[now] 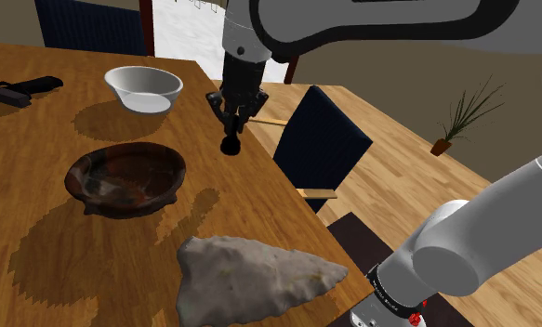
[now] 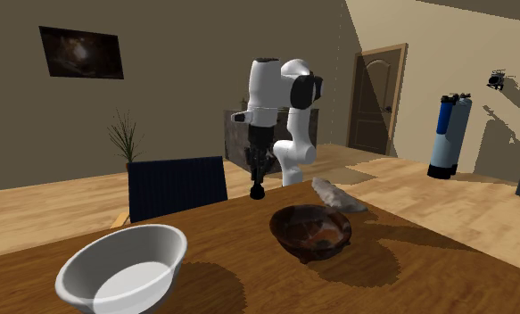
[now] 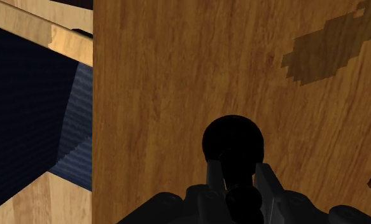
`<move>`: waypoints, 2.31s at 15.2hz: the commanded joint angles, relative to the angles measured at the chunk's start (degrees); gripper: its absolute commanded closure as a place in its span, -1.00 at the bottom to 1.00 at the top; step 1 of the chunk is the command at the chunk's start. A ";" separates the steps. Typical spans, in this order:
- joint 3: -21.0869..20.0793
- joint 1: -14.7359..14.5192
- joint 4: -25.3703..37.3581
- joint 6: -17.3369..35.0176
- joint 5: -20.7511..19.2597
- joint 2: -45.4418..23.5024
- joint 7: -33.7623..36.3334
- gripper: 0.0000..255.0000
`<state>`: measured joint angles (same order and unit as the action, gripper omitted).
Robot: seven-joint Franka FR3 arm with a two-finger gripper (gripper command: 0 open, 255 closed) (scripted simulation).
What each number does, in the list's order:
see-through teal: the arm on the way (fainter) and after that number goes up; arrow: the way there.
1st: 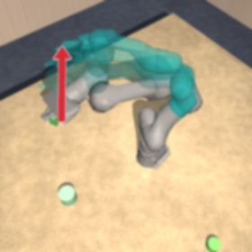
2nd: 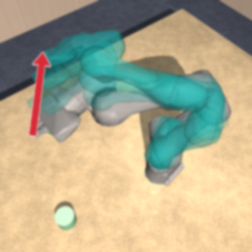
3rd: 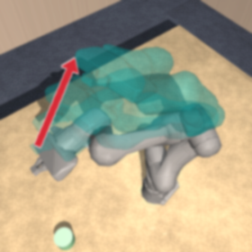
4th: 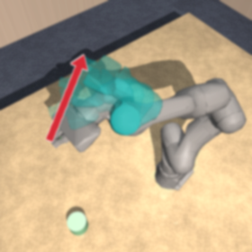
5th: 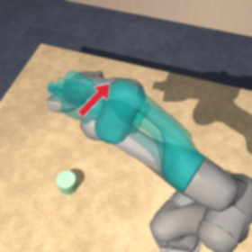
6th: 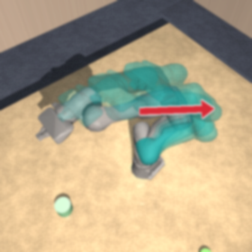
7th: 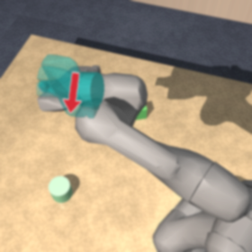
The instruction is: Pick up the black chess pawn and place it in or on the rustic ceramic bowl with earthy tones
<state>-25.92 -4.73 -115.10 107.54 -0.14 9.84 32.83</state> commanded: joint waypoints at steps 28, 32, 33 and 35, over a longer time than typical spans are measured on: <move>-7.61 -5.90 32.95 -20.83 -7.32 -15.03 13.19 1.00; -10.15 -12.08 44.61 -25.36 -13.11 -24.48 19.83 1.00; -10.49 -14.15 48.19 -26.84 -14.79 -27.16 21.30 1.00; -10.65 -19.19 56.70 -30.43 -18.42 -33.05 23.79 1.00</move>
<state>-36.32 -21.25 -62.76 79.01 -16.59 -20.14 54.97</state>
